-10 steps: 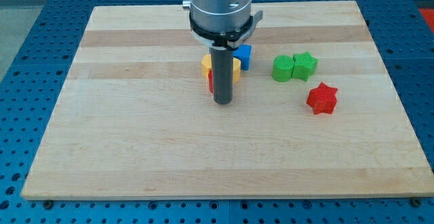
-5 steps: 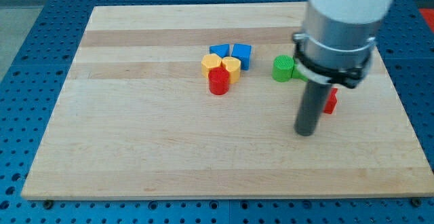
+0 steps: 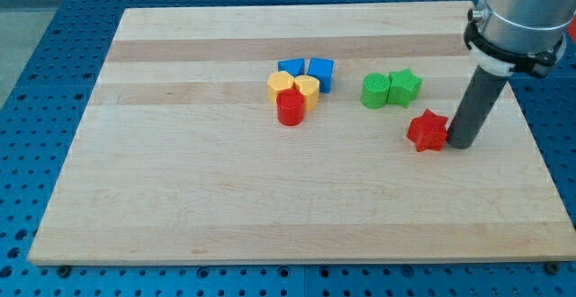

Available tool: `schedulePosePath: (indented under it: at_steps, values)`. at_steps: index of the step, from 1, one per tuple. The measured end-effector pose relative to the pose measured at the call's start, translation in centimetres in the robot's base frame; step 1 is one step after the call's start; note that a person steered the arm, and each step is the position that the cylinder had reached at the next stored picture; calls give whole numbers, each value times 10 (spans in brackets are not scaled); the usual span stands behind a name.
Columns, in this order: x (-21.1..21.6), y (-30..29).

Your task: Slide the red star closer to the group of blocks

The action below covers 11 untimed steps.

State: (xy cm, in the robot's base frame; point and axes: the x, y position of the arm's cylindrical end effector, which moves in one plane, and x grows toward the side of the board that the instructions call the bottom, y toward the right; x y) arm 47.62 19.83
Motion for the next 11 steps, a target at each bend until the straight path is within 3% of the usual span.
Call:
schedulePosePath:
  at_steps: [6, 11]
  values:
    - [0, -85]
    - [-19, -100]
